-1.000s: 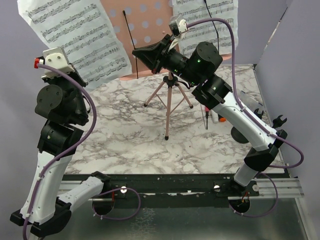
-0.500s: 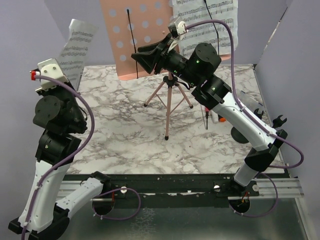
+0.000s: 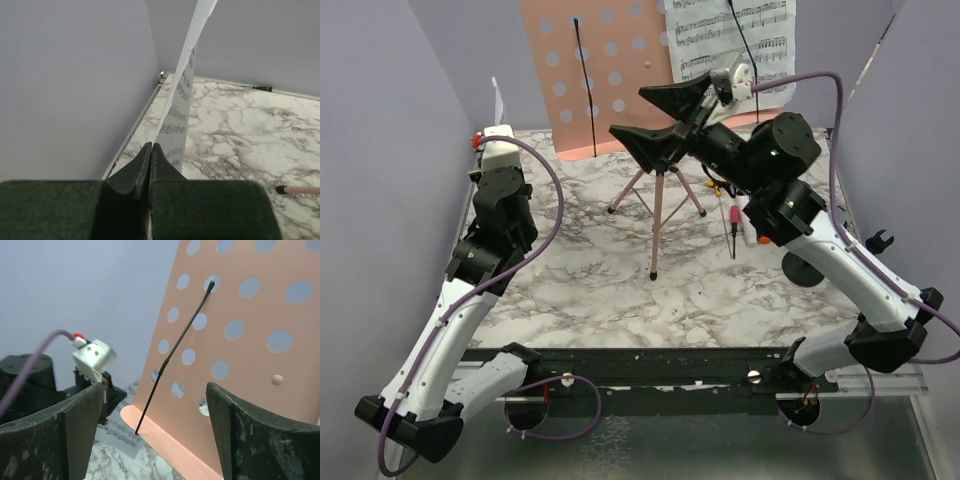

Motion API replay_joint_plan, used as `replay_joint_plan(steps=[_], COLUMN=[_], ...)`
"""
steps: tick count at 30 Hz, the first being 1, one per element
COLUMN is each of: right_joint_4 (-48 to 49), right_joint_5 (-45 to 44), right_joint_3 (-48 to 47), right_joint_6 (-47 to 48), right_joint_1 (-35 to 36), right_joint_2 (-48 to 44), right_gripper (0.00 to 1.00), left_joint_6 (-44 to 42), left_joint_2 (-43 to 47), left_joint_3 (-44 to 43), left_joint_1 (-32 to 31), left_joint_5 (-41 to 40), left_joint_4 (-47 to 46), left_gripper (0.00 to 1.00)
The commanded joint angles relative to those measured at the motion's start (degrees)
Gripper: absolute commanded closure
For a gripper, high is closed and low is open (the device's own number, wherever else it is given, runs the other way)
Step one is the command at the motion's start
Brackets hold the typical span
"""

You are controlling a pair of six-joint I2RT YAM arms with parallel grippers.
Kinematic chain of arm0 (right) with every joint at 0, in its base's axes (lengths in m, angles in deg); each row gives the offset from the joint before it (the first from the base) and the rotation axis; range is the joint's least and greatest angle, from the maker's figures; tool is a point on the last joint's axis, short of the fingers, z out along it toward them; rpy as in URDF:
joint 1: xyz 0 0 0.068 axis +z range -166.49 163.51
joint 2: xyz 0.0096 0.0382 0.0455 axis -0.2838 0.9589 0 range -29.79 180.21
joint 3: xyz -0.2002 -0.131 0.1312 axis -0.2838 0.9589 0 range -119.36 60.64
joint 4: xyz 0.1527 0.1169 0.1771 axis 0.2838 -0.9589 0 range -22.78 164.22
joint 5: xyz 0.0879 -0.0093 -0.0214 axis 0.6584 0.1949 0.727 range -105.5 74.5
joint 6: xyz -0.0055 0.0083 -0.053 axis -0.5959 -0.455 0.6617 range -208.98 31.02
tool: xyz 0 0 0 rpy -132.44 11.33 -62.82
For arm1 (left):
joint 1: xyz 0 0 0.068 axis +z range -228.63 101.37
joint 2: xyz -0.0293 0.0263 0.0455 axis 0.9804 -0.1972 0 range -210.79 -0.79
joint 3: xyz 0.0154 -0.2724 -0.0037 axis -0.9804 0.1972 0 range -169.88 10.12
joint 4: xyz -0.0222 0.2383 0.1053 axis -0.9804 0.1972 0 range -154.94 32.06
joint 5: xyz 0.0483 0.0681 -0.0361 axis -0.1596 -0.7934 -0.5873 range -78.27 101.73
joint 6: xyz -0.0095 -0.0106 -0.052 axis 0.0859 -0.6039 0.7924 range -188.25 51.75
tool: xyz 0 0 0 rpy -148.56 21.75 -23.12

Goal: Pack up the instrument practice props

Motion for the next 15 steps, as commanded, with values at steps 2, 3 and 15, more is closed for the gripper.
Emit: replay_joint_plan(steps=[2,3,15], right_joint_4=[6.2,6.7,5.6], right_joint_5=[2.0,2.0,-3.9], right_joint_3=[6.2,7.6,18.6], right_joint_6=[7.1,8.2,17.2], right_joint_1=[0.0,0.0,0.0], right_joint_2=[-8.0,-9.5,-23.9], right_gripper=[0.10,0.09,0.06], left_joint_6=[5.7,6.7,20.1], left_joint_2=[-1.8,-2.1,-8.3], left_joint_3=[4.1,5.0,15.0], left_joint_1=[1.2,2.2,20.2], left_joint_5=[4.1,5.2,28.9], left_joint_4=[-3.0,-3.3,-11.8], left_gripper=[1.00,1.00,1.00])
